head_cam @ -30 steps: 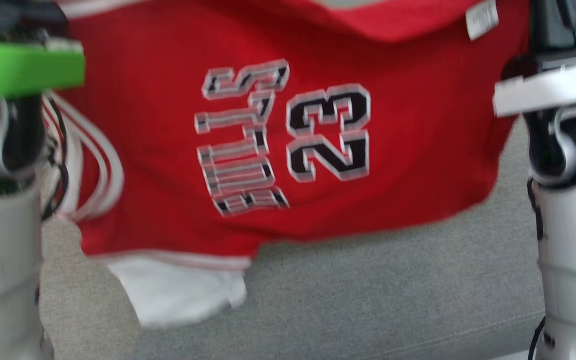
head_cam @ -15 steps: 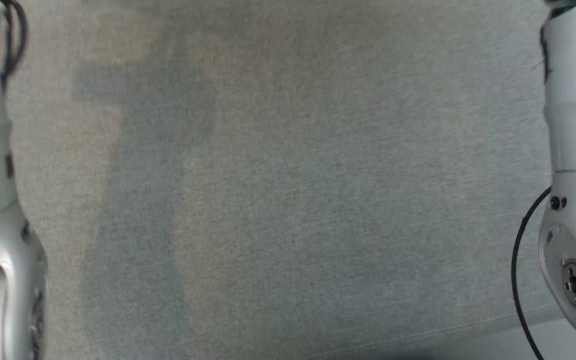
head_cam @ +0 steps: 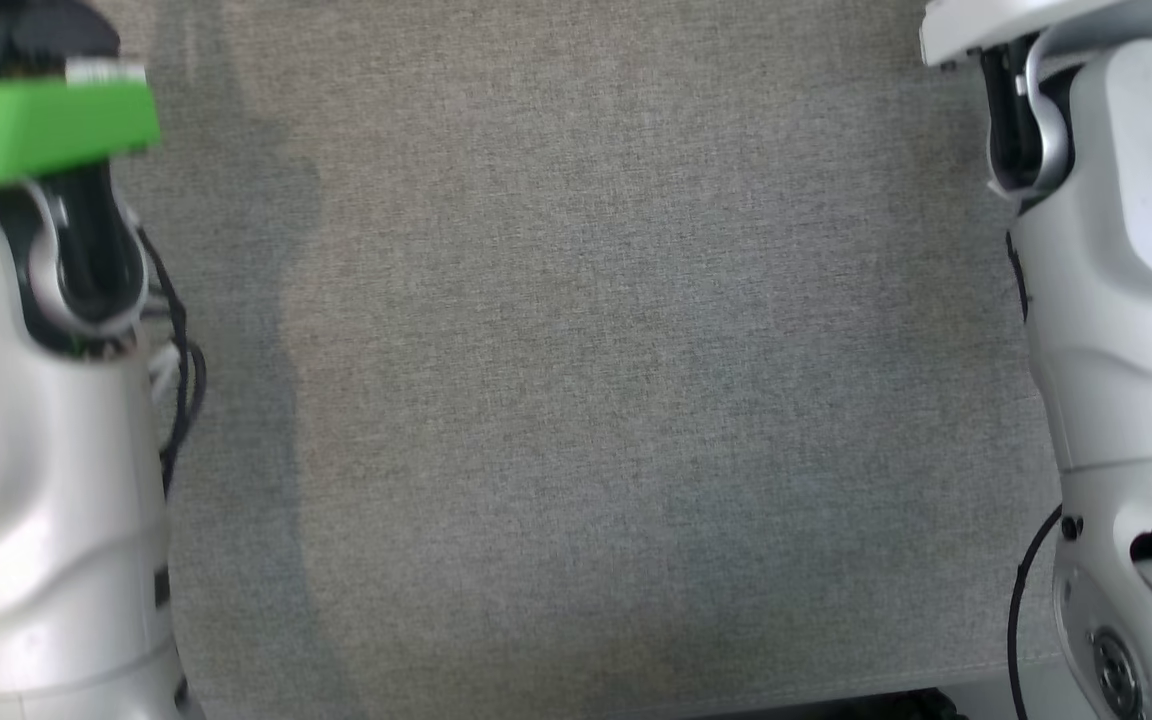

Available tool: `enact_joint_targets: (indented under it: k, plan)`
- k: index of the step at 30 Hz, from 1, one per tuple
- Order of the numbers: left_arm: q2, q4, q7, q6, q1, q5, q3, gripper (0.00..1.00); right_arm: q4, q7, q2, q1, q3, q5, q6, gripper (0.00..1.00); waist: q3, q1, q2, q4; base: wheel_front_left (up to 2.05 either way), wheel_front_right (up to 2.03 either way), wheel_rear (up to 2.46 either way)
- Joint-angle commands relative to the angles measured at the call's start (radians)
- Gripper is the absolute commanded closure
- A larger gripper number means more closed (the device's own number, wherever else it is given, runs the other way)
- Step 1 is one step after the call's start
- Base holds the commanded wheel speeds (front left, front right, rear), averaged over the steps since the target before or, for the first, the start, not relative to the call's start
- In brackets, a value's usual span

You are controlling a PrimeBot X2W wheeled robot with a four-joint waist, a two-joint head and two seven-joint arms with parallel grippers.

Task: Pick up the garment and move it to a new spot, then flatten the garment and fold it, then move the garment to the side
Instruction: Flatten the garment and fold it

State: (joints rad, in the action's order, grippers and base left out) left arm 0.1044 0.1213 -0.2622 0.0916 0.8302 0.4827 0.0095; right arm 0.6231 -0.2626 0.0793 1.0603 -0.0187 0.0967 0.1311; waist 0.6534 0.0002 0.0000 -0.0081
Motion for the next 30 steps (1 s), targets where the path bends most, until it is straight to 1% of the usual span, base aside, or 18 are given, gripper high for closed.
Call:
enact_joint_targets:
  k: [1,8,15,17,23,26,27,30]
  plan:
    - [-0.009,-0.033,-0.003,0.009,-0.050,-0.001,0.014,1.00,-0.027,-0.003,0.008,-0.033,0.004,0.024,-0.001,1.00,-0.020,-0.0002,0.0000,0.001,0.00,0.00,0.00]
    - [-0.039,-0.193,-0.003,0.023,-0.291,0.010,0.062,1.00,-0.165,-0.003,0.017,-0.218,0.014,0.133,-0.001,1.00,-0.109,-0.0002,0.0000,0.004,0.00,0.00,0.00]
    - [-0.052,-0.332,-0.004,0.028,-0.563,0.035,0.070,1.00,-0.289,-0.003,0.014,-0.482,0.005,0.199,-0.001,1.00,-0.250,-0.0002,0.0000,0.014,0.00,0.00,0.00]
    - [-0.053,-0.368,-0.004,0.008,-0.632,0.059,0.066,1.00,-0.317,-0.003,0.013,-0.556,0.002,0.210,-0.001,1.00,-0.294,-0.0002,0.0000,0.017,0.00,0.00,0.00]
    - [-0.053,-0.470,-0.004,-0.041,-0.813,0.075,0.035,1.00,-0.390,-0.003,0.001,-0.771,-0.013,0.235,-0.001,1.00,-0.427,-0.0002,0.0000,0.030,0.00,0.00,0.00]
    - [-0.053,-0.508,-0.004,-0.057,-0.888,0.067,0.022,1.00,-0.418,-0.003,-0.007,-0.866,-0.013,0.240,-0.001,1.00,-0.479,-0.0002,0.0000,0.032,0.00,0.00,0.00]
    - [-0.053,-0.533,-0.004,-0.066,-0.933,0.061,0.014,1.00,-0.441,-0.003,-0.011,-0.924,-0.012,0.243,-0.001,1.00,-0.506,-0.0002,0.0000,0.033,0.00,0.00,0.00]
    - [-0.053,-0.561,-0.004,-0.077,-1.008,0.060,0.004,1.00,-0.483,-0.003,-0.015,-1.002,-0.015,0.247,-0.001,1.00,-0.535,-0.0002,0.0000,0.028,0.00,0.00,0.00]
